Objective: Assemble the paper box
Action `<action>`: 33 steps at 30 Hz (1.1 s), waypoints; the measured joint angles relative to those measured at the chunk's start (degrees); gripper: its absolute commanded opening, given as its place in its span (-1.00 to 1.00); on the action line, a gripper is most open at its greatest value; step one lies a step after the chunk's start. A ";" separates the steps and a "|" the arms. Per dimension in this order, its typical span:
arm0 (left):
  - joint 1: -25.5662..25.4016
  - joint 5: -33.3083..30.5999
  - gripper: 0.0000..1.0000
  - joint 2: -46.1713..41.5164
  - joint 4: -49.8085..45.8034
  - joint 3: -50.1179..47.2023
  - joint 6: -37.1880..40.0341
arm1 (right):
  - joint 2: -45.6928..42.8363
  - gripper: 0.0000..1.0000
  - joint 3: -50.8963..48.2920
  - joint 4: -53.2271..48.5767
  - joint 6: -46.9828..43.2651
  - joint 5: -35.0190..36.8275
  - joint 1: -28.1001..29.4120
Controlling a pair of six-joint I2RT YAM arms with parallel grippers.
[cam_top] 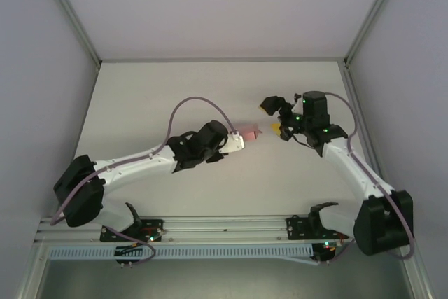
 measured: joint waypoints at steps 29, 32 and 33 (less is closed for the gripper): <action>13.73 19.85 0.12 17.33 -28.59 18.73 8.26 | 11.43 0.41 7.89 -11.15 -53.29 3.52 12.11; 13.73 19.85 0.12 18.23 -28.65 19.56 8.26 | 12.33 0.30 7.91 -11.52 -54.38 5.07 13.25; 13.75 19.85 0.12 18.27 -28.65 19.61 8.26 | 12.44 0.28 7.91 -11.52 -54.80 5.40 13.68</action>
